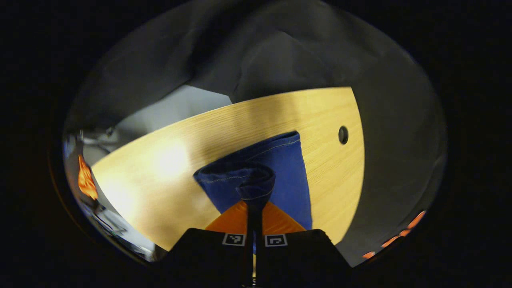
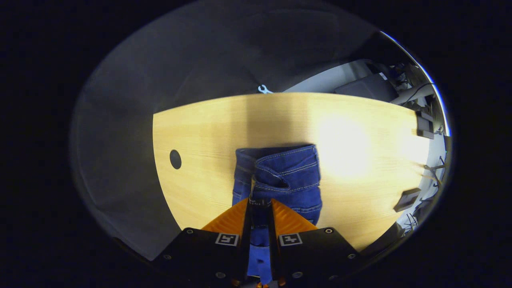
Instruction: Grasp the waist and the cuffs of the jeans and fold them to make the two legs overlap; first hold the waist and fold one-third of the jeans toward the cuffs, then hold the cuffs and fold the remaining one-third in the same direction to finish folding.
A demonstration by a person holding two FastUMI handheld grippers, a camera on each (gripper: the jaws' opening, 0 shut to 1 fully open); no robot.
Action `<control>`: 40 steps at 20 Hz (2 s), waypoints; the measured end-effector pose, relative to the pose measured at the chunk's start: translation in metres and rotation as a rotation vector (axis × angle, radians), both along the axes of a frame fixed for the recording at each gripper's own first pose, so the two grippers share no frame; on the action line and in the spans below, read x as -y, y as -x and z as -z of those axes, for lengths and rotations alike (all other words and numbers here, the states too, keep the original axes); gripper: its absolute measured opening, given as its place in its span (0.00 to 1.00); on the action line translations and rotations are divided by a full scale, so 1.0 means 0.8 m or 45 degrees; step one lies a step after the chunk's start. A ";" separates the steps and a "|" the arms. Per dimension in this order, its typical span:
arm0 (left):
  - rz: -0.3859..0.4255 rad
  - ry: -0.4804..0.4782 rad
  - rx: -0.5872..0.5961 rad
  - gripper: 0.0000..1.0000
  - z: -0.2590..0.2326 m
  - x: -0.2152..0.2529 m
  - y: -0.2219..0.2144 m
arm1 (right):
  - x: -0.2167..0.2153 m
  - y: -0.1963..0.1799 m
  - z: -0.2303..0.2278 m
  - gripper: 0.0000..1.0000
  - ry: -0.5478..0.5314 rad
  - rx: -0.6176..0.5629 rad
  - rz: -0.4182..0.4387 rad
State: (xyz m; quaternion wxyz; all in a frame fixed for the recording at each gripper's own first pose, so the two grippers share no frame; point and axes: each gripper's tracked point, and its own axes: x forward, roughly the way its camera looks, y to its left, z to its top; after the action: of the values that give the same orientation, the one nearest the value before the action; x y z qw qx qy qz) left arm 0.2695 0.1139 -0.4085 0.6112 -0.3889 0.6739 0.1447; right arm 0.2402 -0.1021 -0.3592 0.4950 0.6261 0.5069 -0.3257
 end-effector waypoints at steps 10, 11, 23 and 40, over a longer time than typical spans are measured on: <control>0.631 -0.337 0.352 0.92 0.003 -0.056 -0.110 | -0.008 -0.089 -0.050 0.72 0.079 0.413 -0.097; 0.638 -0.351 0.418 0.93 -0.005 -0.054 -0.124 | -0.008 -0.089 -0.057 0.66 0.134 0.459 -0.144; 0.522 -0.635 1.502 0.97 -0.202 -0.028 -0.147 | 0.014 0.016 -0.069 0.94 0.686 0.636 -0.631; 0.603 -0.924 1.718 0.96 -0.351 0.075 0.077 | 0.047 0.047 0.037 0.96 0.587 0.490 -0.646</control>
State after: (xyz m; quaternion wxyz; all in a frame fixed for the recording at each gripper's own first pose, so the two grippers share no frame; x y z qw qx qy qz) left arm 0.2082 0.0538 -0.1281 0.9897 -0.0162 0.1347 -0.0452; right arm 0.2024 -0.1396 -0.3886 0.7734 0.4030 0.4569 -0.1749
